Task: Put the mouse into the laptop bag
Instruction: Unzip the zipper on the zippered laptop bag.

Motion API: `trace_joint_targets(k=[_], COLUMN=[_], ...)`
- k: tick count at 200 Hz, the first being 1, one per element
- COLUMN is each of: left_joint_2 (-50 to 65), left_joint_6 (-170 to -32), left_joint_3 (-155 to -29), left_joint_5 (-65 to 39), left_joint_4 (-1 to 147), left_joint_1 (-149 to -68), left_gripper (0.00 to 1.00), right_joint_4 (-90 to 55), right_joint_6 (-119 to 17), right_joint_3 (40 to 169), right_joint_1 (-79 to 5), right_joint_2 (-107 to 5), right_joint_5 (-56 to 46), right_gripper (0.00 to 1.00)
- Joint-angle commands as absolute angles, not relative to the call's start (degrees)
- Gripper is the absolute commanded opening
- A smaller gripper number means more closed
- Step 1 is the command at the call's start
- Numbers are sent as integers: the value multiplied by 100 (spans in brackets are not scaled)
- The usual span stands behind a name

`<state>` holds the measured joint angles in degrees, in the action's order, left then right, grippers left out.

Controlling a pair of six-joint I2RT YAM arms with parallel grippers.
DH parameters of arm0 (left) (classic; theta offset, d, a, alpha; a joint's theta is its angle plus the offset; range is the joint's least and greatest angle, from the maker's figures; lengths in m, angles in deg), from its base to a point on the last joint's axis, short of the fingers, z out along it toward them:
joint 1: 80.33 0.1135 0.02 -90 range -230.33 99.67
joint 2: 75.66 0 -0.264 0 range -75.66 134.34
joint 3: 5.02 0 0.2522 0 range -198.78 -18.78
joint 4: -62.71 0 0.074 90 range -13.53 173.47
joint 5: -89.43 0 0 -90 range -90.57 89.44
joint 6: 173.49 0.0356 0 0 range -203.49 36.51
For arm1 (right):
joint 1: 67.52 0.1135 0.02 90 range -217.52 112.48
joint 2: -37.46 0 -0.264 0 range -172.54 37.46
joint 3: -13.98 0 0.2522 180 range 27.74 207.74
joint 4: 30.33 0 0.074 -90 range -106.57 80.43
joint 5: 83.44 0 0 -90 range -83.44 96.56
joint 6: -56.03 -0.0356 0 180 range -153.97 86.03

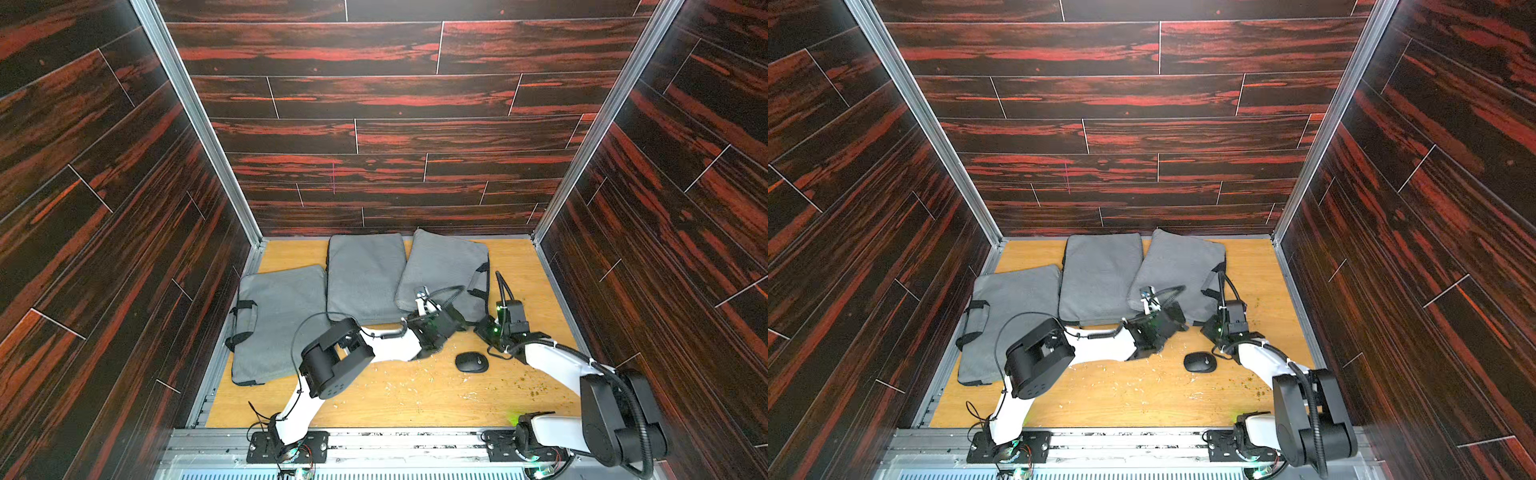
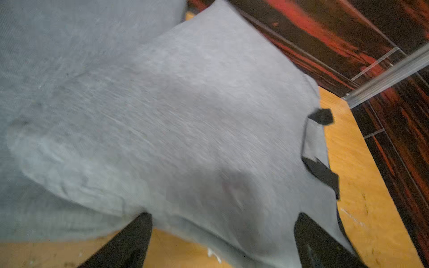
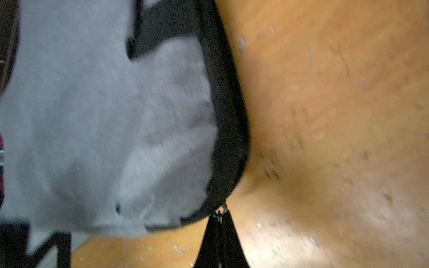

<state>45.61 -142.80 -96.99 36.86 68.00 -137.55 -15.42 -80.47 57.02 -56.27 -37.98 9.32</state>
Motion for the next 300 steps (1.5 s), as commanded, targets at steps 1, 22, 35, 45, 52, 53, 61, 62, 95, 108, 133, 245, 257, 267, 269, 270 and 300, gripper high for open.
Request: trace_joint_targets(k=[1,22,35,45,52,53,61,62,95,108,133,245,257,267,269,270,300], left_joint_2=[4508,4703,4779,4800,4800,4800,4791,4791,4757,4717,4586,3889,3805,3732,3711,3702,3392], left_joint_6=[-14569,-14635,-14698,-14708,-14719,-14725,-14729,-14730,-14743,-14748,-14715,-14603,-14585,-14573,-14572,-14572,-14517], left_joint_3=[-9762,-9939,-10014,-10035,-10042,-10038,-10026,-10026,-9992,-9943,-9749,-9049,-8983,-8920,-8905,-8894,-8648], left_joint_5=[3490,3248,3166,3152,3162,3161,3171,3174,3157,3136,3119,3227,3223,3214,3213,3213,3187], left_joint_4=[7041,7104,7176,7199,7208,7208,7208,7208,7199,7185,6987,6799,6804,6804,6804,6804,6739], left_joint_1=[-13637,-13597,-13588,-13588,-13588,-13588,-13588,-13593,-13562,-13549,-13527,-13377,-13343,-13317,-13309,-13308,-13239], left_gripper=[84,32,17,11,7,6,4,4,0,0,0,45,54,60,61,61,78], right_joint_4=[-1556,-1554,-1544,-1543,-1559,-1564,-1586,-1586,-1588,-1545,-1682,-1090,-1045,-976,-962,-958,-697], right_joint_6=[-8116,-8116,-8096,-8112,-8127,-8131,-8151,-8147,-8218,-8243,-8296,-7769,-7784,-7815,-7817,-7822,-8042], right_joint_3=[5569,5599,5647,5678,5696,5698,5730,5733,5965,6074,6122,5551,5450,5379,5365,5357,5078], right_joint_1=[-5556,-5403,-5314,-5239,-5173,-5158,-5059,-5049,-4567,-4421,-4318,-4001,-4001,-3996,-4000,-4000,-3971], right_joint_2=[-3603,-3612,-3642,-3646,-3659,-3657,-3675,-3678,-3911,-4057,-4263,-3173,-3162,-3147,-3141,-3138,-2822], right_joint_5=[928,915,893,896,905,904,910,910,1069,1163,1096,1653,1593,1549,1545,1544,1451], right_gripper=[0,0,0,0,0,0,0,0,0,0,0,90,92,92,92,92,94])
